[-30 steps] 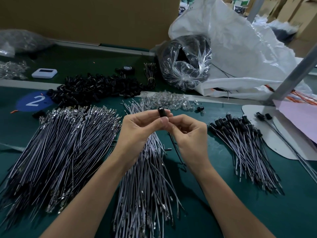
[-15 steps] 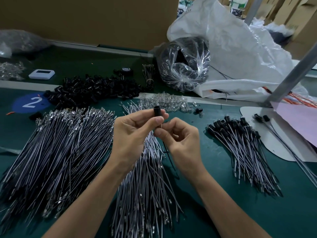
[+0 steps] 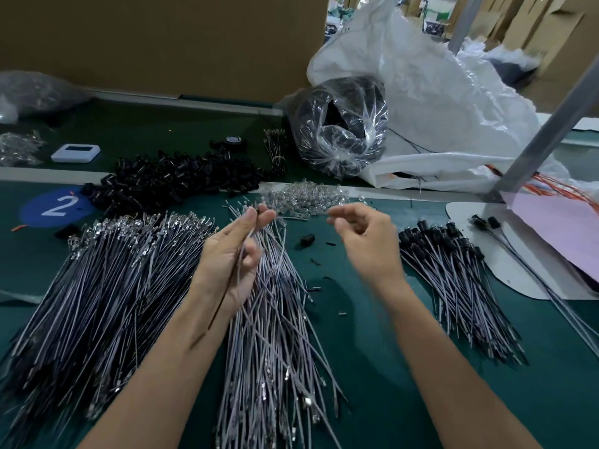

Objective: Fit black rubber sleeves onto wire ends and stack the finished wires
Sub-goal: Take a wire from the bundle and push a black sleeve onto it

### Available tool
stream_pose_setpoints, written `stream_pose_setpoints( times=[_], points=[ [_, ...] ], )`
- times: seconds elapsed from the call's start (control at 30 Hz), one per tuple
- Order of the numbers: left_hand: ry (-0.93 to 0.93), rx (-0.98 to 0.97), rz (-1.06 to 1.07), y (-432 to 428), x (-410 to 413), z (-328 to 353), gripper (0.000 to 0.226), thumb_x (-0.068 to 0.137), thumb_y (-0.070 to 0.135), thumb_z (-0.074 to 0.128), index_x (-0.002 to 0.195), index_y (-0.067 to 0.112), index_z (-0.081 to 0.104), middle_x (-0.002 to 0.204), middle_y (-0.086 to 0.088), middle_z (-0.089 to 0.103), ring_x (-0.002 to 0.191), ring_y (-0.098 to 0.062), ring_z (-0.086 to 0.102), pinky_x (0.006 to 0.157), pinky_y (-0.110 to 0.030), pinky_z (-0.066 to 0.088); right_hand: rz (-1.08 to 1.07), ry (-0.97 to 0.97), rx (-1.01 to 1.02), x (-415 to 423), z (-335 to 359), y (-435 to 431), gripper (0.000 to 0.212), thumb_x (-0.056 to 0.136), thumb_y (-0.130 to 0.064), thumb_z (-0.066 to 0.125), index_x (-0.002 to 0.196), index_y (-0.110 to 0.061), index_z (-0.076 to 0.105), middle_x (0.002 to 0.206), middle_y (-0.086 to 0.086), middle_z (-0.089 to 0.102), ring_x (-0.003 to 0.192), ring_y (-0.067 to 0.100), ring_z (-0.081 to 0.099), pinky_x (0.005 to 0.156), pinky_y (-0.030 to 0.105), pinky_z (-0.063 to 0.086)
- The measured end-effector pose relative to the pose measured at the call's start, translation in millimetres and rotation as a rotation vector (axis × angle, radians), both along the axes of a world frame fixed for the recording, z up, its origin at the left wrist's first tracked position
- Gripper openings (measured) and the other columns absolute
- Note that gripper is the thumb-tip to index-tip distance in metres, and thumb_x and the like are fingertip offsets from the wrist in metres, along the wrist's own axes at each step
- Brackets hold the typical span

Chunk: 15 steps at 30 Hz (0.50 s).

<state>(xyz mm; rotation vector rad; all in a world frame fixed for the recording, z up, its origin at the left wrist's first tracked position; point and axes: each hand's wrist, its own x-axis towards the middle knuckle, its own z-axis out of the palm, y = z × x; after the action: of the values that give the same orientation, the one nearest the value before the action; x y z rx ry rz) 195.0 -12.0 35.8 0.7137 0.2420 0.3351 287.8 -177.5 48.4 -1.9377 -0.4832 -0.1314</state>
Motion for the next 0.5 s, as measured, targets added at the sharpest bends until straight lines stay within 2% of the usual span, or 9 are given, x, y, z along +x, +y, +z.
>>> stream_pose_setpoints(
  times=[0.03,0.1,0.2,0.3,0.4,0.5],
  points=[
    [0.03,0.058,-0.021,-1.1,1.2,-0.7,0.024,0.079,0.018,0.065,0.097,0.002,0.064,0.088,-0.008,0.074,0.034,-0.003,0.048,0.033,-0.009,0.037,-0.029,-0.008,-0.104,13.7,0.5,-1.9,0.026,0.091,0.002,0.057,0.101,-0.016,0.073,0.094,-0.003,0.074,0.09,0.011,0.068,0.081,0.019,0.053],
    [0.1,0.192,-0.046,-3.5,3.5,-1.2,0.031,0.076,0.02,0.067,0.099,0.0,0.062,0.094,-0.012,0.075,0.036,-0.004,0.051,0.035,-0.011,0.041,-0.053,-0.04,-0.318,37.6,1.7,1.1,0.037,0.089,0.008,0.049,0.11,-0.013,0.072,0.106,0.003,0.073,0.103,0.017,0.066,0.098,0.03,0.05],
    [0.147,0.336,-0.047,-5.6,4.9,-2.6,0.04,0.073,0.02,0.069,0.106,0.001,0.06,0.096,-0.013,0.076,0.041,-0.008,0.056,0.039,-0.016,0.043,0.004,-0.099,-0.602,63.0,0.4,16.2,0.049,0.086,0.01,0.046,0.125,-0.012,0.065,0.124,0.01,0.066,0.118,0.026,0.059,0.104,0.039,0.046],
    [0.129,0.389,-0.034,-6.8,5.0,-4.0,0.043,0.071,0.02,0.072,0.109,0.002,0.062,0.095,-0.013,0.076,0.045,-0.011,0.061,0.041,-0.018,0.044,0.036,-0.153,-0.775,76.8,-6.7,27.0,0.046,0.086,0.008,0.05,0.126,-0.01,0.064,0.127,0.015,0.061,0.116,0.033,0.056,0.095,0.042,0.05],
    [0.095,0.389,-0.022,-8.1,5.0,-3.2,0.042,0.07,0.018,0.073,0.108,0.002,0.065,0.094,-0.013,0.076,0.046,-0.012,0.06,0.04,-0.018,0.042,-0.002,-0.24,-0.802,84.4,-12.3,28.5,0.024,0.083,0.009,0.054,0.099,-0.001,0.068,0.11,0.014,0.06,0.098,0.035,0.059,0.076,0.038,0.05],
    [0.098,0.408,-0.016,-8.4,4.5,-2.4,0.036,0.071,0.022,0.072,0.104,0.007,0.069,0.09,-0.011,0.076,0.041,-0.01,0.053,0.04,-0.016,0.041,-0.003,-0.259,-0.792,86.0,-13.1,26.0,0.013,0.086,0.005,0.057,0.093,-0.002,0.065,0.104,0.012,0.06,0.091,0.032,0.058,0.071,0.036,0.046]
  ],
)
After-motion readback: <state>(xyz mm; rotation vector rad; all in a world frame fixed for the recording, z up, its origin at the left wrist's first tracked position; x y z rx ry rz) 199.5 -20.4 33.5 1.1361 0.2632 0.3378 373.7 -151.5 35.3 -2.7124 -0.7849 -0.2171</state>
